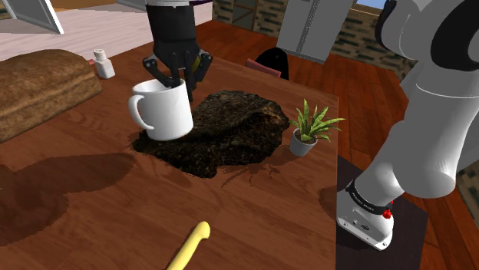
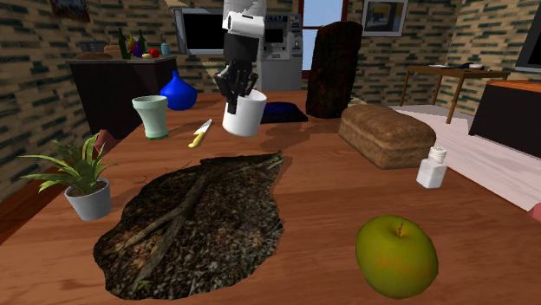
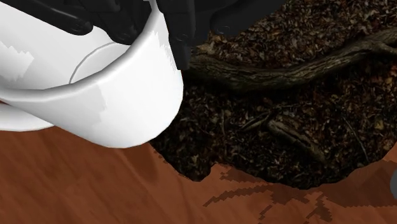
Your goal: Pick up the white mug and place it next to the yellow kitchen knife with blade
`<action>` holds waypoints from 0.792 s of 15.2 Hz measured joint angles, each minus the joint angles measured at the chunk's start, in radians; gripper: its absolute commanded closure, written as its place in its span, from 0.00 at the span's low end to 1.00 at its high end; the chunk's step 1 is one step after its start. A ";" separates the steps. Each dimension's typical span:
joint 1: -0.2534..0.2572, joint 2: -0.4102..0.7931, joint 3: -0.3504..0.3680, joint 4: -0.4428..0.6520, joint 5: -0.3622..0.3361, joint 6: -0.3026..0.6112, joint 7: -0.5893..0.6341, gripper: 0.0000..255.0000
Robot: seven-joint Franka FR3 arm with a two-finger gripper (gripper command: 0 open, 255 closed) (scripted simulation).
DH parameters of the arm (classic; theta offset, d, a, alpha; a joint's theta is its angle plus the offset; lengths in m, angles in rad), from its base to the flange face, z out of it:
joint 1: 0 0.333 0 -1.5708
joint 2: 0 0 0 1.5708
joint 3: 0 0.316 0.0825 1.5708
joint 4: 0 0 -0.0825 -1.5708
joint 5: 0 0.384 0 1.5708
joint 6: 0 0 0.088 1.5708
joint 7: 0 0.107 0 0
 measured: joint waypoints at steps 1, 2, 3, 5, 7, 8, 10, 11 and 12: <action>0.019 0.005 0.008 0.007 -0.001 0.000 0.025 1.00; 0.030 0.001 0.014 -0.002 0.001 0.007 0.044 1.00; 0.041 0.000 0.019 -0.007 0.002 0.012 0.060 1.00; 0.067 -0.019 0.036 -0.041 0.011 0.031 0.104 1.00; 0.100 -0.017 0.052 -0.039 0.011 0.036 0.153 1.00; 0.118 -0.006 0.058 -0.023 0.007 0.031 0.175 1.00; 0.146 -0.006 0.071 -0.031 0.007 0.043 0.215 1.00; 0.164 0.006 0.076 -0.017 0.001 0.042 0.237 1.00; 0.183 0.007 0.084 -0.018 0.001 0.046 0.262 1.00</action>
